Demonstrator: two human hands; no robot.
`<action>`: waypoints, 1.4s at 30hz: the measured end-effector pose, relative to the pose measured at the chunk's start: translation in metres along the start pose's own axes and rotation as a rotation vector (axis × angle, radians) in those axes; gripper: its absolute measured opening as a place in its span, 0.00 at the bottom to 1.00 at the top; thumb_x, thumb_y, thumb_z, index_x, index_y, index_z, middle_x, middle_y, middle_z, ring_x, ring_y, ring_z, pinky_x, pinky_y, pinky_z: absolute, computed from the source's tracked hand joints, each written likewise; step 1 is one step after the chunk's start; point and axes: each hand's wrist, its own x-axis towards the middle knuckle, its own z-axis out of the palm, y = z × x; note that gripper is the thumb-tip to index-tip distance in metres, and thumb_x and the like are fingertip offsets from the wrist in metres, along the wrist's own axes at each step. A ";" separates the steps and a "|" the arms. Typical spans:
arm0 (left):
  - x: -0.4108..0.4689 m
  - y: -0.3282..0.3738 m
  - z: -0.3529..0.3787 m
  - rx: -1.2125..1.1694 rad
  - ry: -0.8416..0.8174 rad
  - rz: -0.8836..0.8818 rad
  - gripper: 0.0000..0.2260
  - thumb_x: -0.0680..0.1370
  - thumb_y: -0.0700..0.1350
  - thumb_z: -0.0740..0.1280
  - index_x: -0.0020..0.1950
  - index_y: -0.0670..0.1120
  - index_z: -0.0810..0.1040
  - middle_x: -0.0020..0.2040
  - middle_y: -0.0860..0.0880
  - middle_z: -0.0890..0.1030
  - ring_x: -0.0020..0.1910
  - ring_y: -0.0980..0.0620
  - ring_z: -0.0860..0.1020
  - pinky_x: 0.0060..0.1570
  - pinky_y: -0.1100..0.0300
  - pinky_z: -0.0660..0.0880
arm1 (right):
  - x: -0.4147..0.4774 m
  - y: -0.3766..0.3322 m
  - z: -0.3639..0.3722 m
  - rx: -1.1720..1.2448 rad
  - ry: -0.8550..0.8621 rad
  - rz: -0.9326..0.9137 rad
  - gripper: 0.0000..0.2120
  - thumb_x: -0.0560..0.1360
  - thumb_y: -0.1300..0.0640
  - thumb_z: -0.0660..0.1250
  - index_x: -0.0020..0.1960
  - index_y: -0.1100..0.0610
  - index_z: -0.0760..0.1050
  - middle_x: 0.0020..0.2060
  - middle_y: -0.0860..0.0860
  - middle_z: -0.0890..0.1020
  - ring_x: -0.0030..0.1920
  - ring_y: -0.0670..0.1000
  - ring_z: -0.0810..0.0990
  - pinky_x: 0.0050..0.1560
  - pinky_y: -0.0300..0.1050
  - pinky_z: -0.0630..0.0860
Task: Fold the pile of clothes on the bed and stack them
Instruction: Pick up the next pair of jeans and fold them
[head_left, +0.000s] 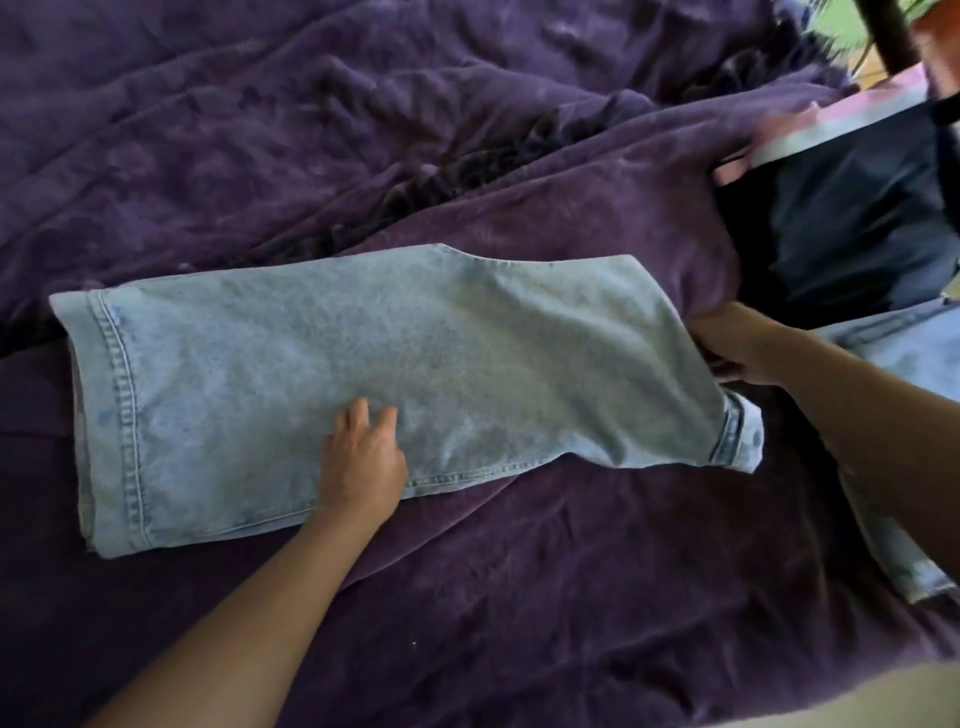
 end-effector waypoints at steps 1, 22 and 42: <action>0.000 0.007 -0.001 0.006 -0.003 -0.013 0.18 0.77 0.41 0.63 0.68 0.43 0.70 0.69 0.41 0.66 0.67 0.41 0.64 0.60 0.47 0.69 | 0.001 0.003 -0.003 -0.002 -0.084 -0.032 0.12 0.75 0.59 0.67 0.33 0.58 0.76 0.21 0.51 0.73 0.20 0.48 0.72 0.21 0.34 0.68; 0.015 0.091 -0.008 0.027 -0.056 0.034 0.19 0.75 0.41 0.63 0.66 0.47 0.72 0.62 0.43 0.70 0.62 0.41 0.70 0.57 0.49 0.69 | -0.023 0.026 -0.032 -0.067 -0.272 -0.335 0.14 0.63 0.50 0.80 0.37 0.56 0.78 0.31 0.48 0.79 0.33 0.47 0.78 0.37 0.46 0.76; -0.066 0.016 -0.005 -0.412 0.326 -0.011 0.16 0.81 0.45 0.61 0.69 0.46 0.72 0.68 0.42 0.69 0.63 0.43 0.70 0.58 0.49 0.72 | -0.064 -0.043 0.172 -0.116 -0.085 -0.496 0.09 0.74 0.52 0.67 0.54 0.51 0.79 0.44 0.50 0.83 0.45 0.55 0.82 0.49 0.54 0.80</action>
